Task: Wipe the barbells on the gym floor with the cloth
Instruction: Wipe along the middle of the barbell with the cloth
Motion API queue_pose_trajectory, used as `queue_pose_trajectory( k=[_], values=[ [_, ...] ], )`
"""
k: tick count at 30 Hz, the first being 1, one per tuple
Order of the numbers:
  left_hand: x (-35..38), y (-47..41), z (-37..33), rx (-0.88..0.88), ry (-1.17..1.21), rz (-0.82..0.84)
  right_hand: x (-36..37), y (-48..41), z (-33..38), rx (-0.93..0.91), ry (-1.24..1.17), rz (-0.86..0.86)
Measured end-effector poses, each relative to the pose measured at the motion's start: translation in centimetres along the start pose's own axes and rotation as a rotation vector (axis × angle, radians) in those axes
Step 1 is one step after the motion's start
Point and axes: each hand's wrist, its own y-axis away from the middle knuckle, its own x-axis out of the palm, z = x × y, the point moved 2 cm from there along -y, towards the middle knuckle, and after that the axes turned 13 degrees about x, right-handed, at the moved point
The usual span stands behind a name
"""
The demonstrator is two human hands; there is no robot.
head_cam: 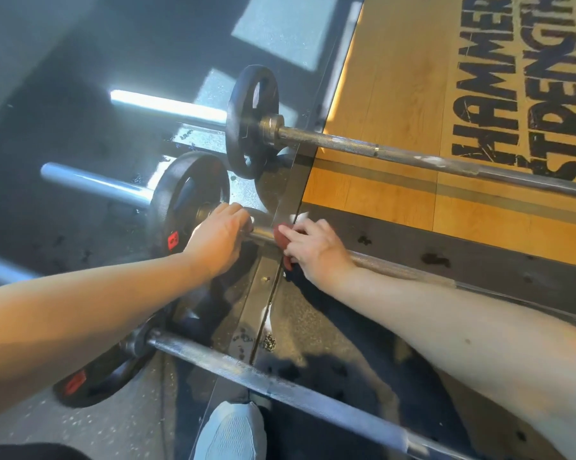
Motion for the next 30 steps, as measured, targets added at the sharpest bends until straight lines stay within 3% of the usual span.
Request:
queue_pose_trajectory(
  k=[4, 8, 13, 22, 26, 30],
  values=[
    [0.3, 0.6, -0.3, -0.005, 0.011, 0.006, 1.5, -3.2, 4.4, 0.078, 0.119, 0.096],
    [0.5, 0.7, -0.8, 0.013, -0.034, 0.022, -0.2, -0.7, 0.7, 0.009, 0.071, 0.124],
    [0.7, -0.9, -3.1, 0.056, -0.093, 0.036, -6.6, 6.9, -5.5, -0.038, 0.093, 0.026],
    [4.2, -8.7, -14.8, 0.356, 0.054, 0.162, -15.4, 19.9, -16.2, 0.325, 0.093, 0.012],
    [6.2, -12.3, -20.4, 0.557, -0.056, 0.304, -19.9, 23.8, -18.5, 0.578, -0.093, -0.235],
    [8.2, -14.6, -25.0, 0.584, -0.082, 0.35, -20.4, 24.6, -19.0, 0.868, -0.209, -0.445]
  ],
)
